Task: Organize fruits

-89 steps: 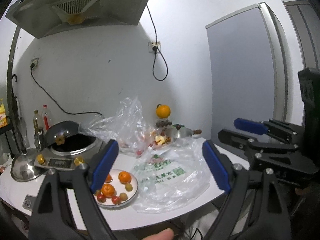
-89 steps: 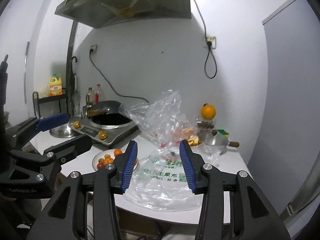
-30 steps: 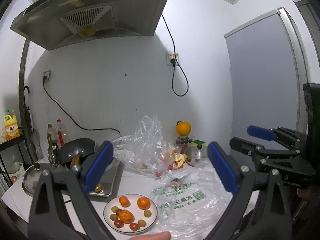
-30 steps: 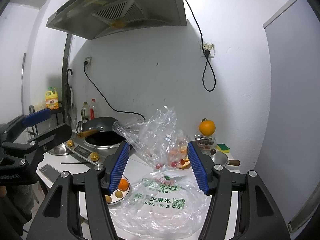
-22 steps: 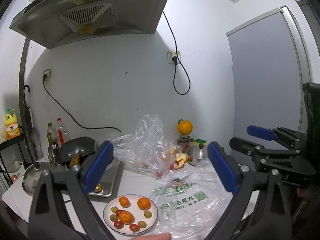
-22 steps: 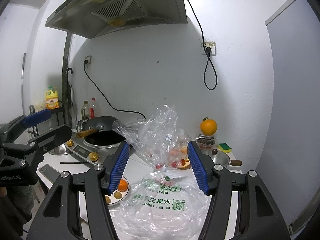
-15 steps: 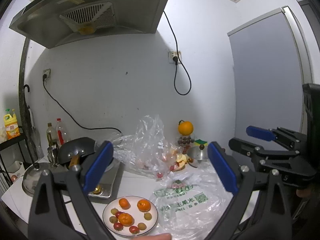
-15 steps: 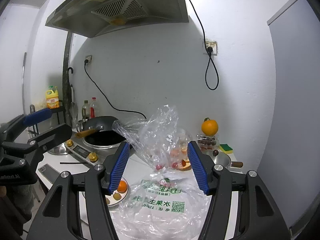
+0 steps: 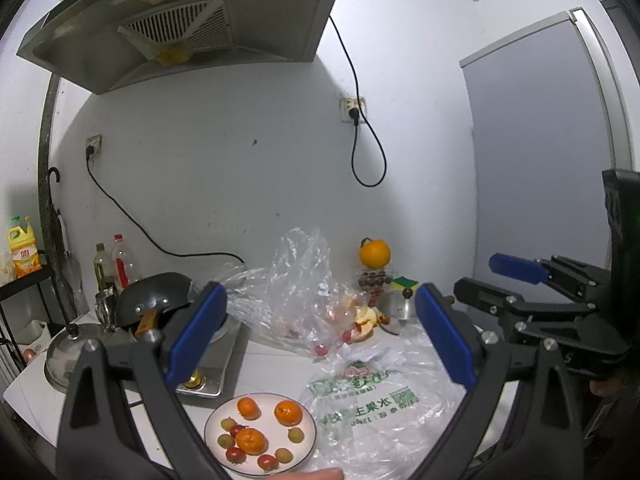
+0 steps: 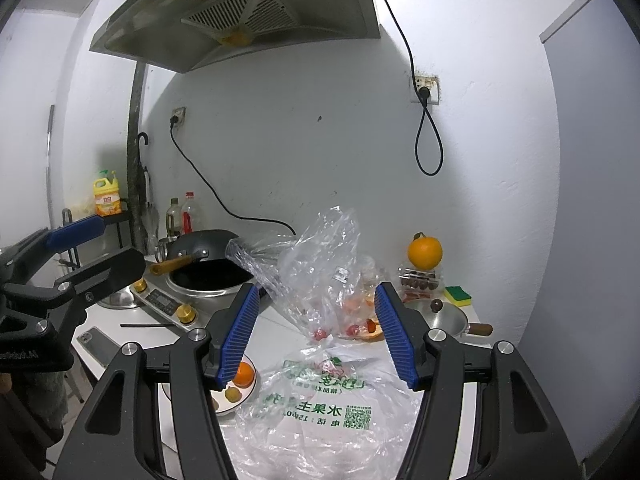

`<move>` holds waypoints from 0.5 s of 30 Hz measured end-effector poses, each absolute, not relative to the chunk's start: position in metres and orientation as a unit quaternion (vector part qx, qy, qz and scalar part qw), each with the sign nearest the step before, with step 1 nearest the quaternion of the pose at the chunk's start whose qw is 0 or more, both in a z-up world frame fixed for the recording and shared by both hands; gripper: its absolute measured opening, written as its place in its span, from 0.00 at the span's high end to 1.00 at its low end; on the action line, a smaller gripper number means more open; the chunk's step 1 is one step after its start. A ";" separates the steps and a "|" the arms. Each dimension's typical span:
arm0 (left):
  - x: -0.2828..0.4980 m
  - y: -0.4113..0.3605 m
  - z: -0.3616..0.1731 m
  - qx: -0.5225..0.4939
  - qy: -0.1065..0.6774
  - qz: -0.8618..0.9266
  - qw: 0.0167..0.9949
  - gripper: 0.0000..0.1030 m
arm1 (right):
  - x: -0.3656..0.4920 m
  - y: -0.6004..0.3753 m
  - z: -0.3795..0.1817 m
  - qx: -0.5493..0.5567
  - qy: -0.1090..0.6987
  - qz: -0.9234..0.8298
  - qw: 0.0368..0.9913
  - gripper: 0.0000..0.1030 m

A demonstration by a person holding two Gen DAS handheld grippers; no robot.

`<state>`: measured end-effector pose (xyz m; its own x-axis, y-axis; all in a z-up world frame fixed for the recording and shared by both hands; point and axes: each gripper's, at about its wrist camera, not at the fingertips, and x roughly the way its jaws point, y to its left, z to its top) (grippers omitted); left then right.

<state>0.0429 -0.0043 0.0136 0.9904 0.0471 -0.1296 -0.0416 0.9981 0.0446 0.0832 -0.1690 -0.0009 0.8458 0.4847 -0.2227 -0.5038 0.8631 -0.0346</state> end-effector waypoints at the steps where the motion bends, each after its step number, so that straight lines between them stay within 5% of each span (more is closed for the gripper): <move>1: 0.044 -0.004 0.014 0.021 0.065 0.023 0.997 0.07 | 0.085 -0.169 0.000 -0.046 0.104 0.258 0.959 0.38; 15: 0.050 -0.004 0.013 0.025 0.067 0.023 0.997 0.07 | 0.088 -0.166 0.001 -0.044 0.103 0.261 0.959 0.38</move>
